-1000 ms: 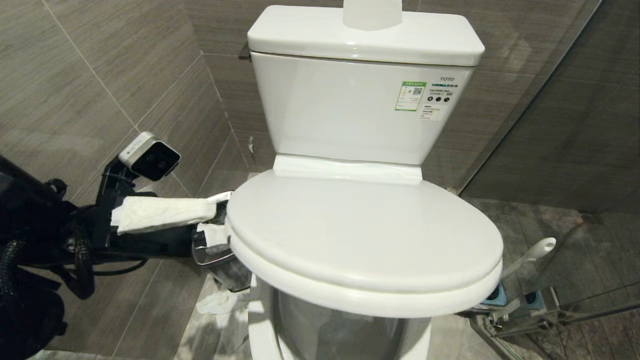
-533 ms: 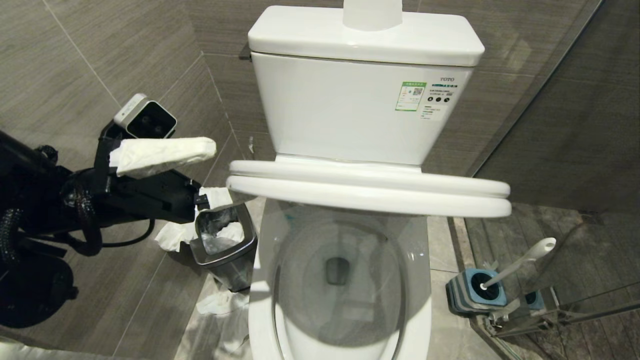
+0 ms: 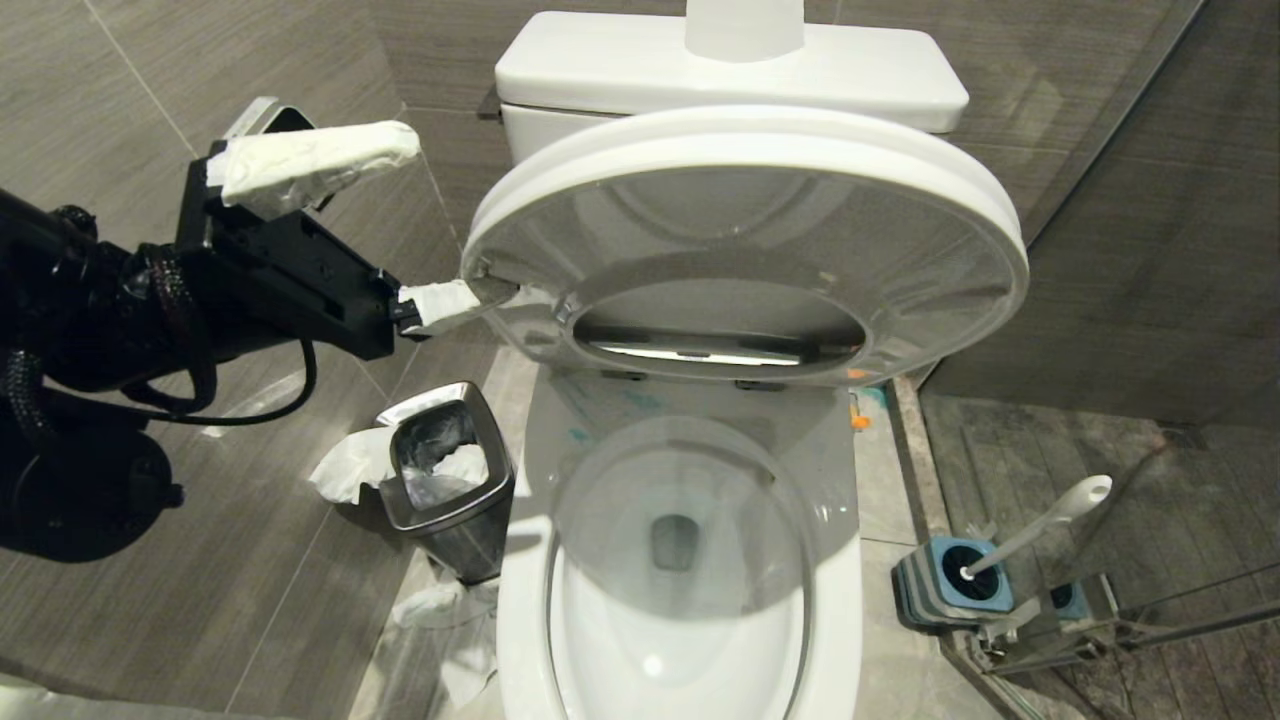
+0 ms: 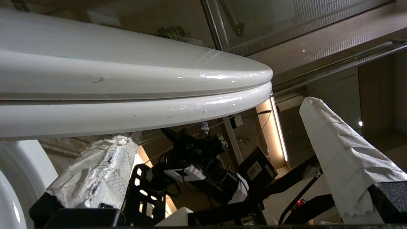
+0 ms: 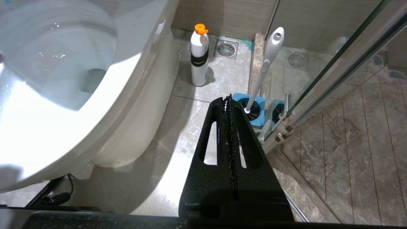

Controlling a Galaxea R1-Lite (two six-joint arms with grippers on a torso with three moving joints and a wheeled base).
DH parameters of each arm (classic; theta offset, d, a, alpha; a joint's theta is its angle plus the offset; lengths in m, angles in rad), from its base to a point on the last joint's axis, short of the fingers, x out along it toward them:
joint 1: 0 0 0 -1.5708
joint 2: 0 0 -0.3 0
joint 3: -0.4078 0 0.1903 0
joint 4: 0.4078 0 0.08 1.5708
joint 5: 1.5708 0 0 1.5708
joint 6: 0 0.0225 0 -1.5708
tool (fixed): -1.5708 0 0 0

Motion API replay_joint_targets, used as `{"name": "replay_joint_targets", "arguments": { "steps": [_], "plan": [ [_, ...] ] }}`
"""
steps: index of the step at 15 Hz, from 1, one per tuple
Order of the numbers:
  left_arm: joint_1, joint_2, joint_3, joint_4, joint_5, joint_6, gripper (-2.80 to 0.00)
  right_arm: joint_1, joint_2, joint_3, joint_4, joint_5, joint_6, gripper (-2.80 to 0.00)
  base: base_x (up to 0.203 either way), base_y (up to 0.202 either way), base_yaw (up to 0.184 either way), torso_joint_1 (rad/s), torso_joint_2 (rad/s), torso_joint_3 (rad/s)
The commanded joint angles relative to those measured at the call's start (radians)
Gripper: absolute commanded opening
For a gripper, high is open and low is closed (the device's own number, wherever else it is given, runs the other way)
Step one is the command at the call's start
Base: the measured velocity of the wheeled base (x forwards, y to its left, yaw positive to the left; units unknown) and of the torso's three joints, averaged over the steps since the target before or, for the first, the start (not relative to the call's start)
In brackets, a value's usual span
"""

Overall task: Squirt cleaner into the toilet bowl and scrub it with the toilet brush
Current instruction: Use the left hand to lift the toilet lid slightly

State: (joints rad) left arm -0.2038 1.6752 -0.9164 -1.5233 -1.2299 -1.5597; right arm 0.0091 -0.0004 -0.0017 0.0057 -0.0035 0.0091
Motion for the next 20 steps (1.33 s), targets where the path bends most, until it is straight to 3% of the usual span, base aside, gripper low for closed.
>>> {"name": "replay_joint_targets", "arguments": {
  "steps": [1, 7, 11, 16, 20],
  "plan": [
    [0.002, 0.025, -0.054, -0.007, 0.011, -0.01, 0.0, 0.0, 0.0, 0.0, 0.0, 0.0, 0.0, -2.8, 0.0, 0.0, 0.0, 0.0, 0.0, 0.0],
    [0.015, 0.093, -0.141, -0.007, 0.04, 0.006, 0.0, 0.0, 0.0, 0.0, 0.0, 0.0, 0.0, -2.8, 0.0, 0.0, 0.0, 0.0, 0.0, 0.0],
    [0.005, 0.15, -0.161, -0.007, 0.038, 0.116, 0.0, 0.0, 0.0, 0.0, 0.0, 0.0, 0.0, -2.8, 0.0, 0.0, 0.0, 0.0, 0.0, 0.0],
    [0.0, 0.189, -0.253, 0.0, 0.042, 0.121, 0.0, 0.0, 0.0, 0.0, 0.0, -0.001, 0.0, -2.8, 0.0, 0.0, 0.0, 0.0, 0.0, 0.0],
    [0.0, 0.22, -0.395, 0.173, 0.094, 0.121, 0.0, 0.001, 0.0, 0.0, 0.0, 0.0, 0.0, -2.8, 0.0, 0.0, 0.0, 0.0, 0.0, 0.0]
  ]
}}
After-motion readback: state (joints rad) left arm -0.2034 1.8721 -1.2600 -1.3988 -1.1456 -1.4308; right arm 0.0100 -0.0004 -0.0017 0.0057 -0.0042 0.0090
